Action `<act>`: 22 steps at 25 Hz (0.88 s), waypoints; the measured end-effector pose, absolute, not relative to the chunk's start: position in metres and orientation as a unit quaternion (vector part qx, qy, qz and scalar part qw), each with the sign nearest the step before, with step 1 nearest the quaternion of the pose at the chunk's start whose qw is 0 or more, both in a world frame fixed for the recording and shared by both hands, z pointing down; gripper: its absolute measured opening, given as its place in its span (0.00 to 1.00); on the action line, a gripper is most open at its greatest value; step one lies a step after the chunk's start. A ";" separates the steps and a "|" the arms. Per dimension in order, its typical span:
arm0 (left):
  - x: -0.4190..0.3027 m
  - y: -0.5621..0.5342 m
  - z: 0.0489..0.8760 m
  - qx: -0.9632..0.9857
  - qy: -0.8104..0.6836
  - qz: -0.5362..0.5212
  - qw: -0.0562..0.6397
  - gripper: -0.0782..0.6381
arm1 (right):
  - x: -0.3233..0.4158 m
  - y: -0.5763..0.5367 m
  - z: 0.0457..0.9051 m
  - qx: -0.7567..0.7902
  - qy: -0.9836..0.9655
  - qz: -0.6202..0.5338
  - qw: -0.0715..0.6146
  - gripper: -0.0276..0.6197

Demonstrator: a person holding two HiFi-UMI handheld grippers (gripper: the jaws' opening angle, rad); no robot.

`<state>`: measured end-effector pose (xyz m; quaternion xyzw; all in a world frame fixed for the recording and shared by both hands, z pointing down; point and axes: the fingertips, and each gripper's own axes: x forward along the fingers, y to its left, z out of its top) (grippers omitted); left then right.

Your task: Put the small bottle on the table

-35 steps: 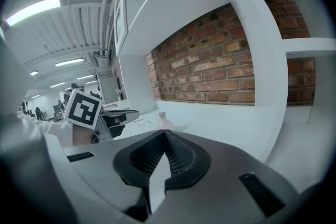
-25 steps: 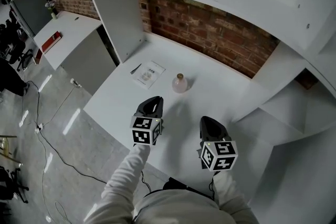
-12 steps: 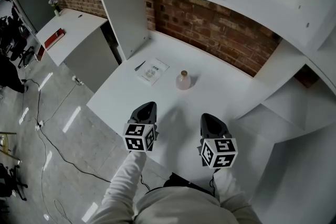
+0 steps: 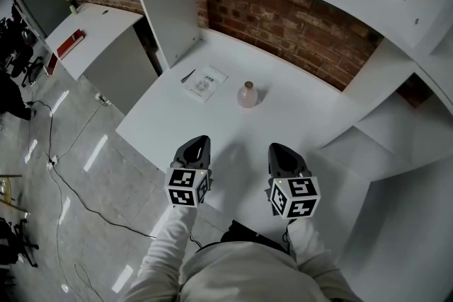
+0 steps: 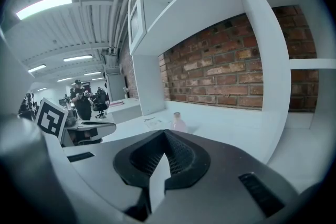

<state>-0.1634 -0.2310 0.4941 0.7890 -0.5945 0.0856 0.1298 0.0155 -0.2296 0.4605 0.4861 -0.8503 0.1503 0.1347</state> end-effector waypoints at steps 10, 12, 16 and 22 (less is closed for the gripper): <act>-0.168 -0.214 0.492 0.789 -0.595 0.087 0.125 0.14 | 0.007 -0.218 0.461 0.479 -0.854 0.147 0.135 0.09; -0.168 -0.212 0.492 0.789 -0.595 0.086 0.125 0.14 | 0.007 -0.216 0.462 0.479 -0.855 0.147 0.137 0.09; -0.168 -0.211 0.489 0.789 -0.596 0.085 0.121 0.14 | 0.007 -0.214 0.463 0.479 -0.855 0.146 0.138 0.09; -0.170 -0.214 0.482 0.788 -0.598 0.077 0.122 0.14 | 0.008 -0.215 0.464 0.478 -0.855 0.148 0.139 0.09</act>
